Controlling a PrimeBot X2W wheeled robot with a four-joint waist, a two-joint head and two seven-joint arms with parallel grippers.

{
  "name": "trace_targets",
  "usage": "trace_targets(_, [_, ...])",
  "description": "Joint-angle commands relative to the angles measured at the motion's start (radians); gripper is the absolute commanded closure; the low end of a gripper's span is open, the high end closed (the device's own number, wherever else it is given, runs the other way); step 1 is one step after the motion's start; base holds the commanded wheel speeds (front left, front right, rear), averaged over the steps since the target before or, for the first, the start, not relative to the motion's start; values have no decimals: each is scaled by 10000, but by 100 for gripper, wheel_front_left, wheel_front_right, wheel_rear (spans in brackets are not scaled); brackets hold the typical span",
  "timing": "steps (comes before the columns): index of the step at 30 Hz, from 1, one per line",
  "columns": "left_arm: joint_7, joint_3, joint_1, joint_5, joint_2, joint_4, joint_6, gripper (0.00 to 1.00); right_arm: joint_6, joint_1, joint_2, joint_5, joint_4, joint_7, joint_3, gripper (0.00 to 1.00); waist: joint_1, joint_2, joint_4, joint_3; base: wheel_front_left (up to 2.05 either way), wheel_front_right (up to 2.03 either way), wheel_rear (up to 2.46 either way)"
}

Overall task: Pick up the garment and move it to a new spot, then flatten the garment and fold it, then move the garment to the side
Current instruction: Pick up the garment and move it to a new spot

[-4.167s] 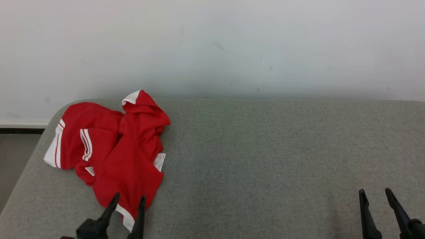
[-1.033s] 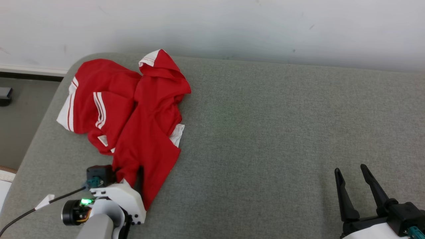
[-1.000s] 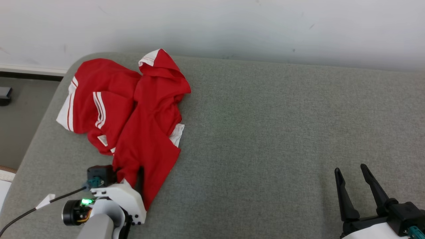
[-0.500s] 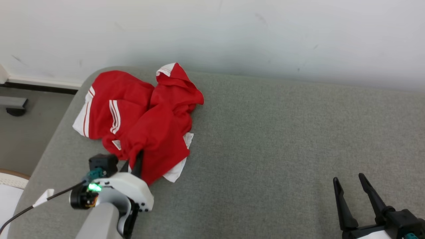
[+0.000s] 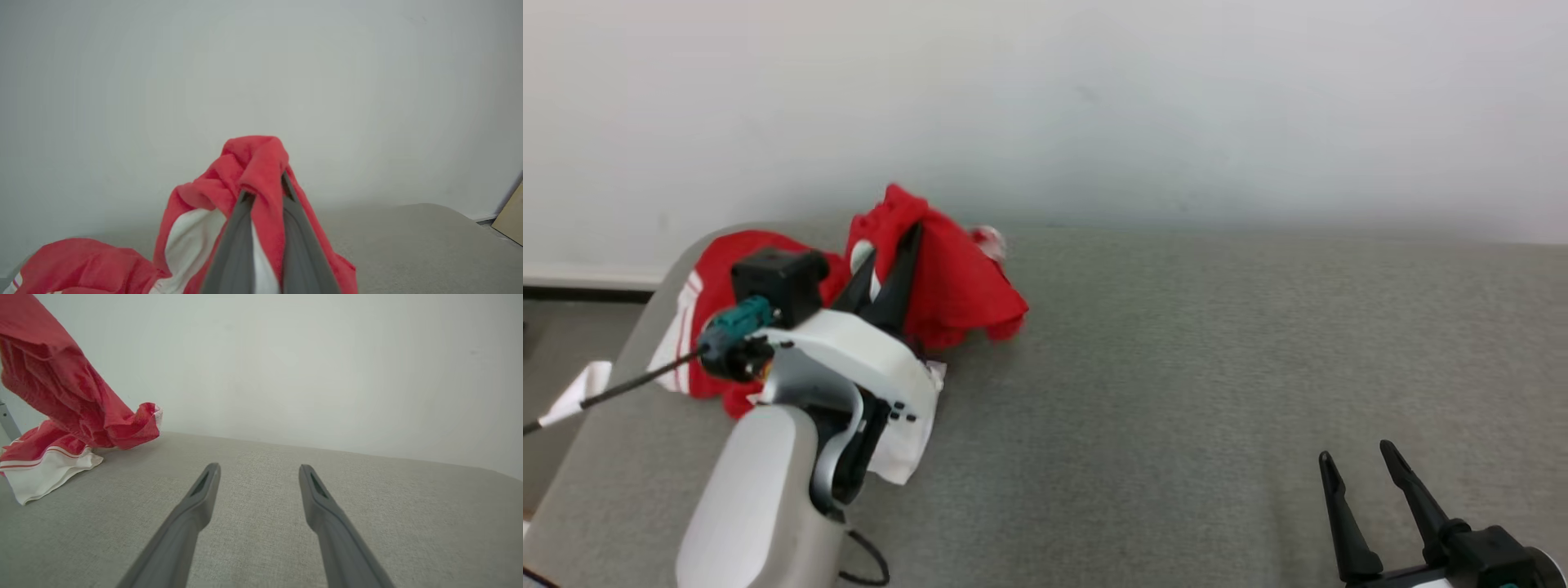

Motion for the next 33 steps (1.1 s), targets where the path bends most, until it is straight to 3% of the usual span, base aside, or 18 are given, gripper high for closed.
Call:
trace_targets(1, [258, -56, -178, -179, 53, -434, -42, 100, 4, 131, -36, 17, 6, -3, -20, 0, 0, 0, -497, -88, 0, 0, 0])
trace_targets(11, [1967, -859, -674, -763, -59, -2726, -188, 100, 4, 34, 109, 78, -31, 0, -54, 0, 0, 0, -2253, 88, 0, 0, 0])
trace_targets(17, [2617, -1369, -896, -1009, -124, -3059, -211, 100, 3, -127, 238, 138, -57, 0, -97, 0, 0, 0, -3290, 262, 0, 0, 0])
trace_targets(25, [2463, -2076, -1279, -768, -310, -1631, -47, 100, 3, -314, 394, 229, -133, 0, -205, 0, 0, 0, -4324, 820, 0, 0, 0])
trace_targets(33, [846, -3173, -1394, -1040, -455, 1029, 488, 100, 3, -614, 482, 337, -215, 0, -143, 0, 0, 0, -4785, 1564, 0, 0, 0])
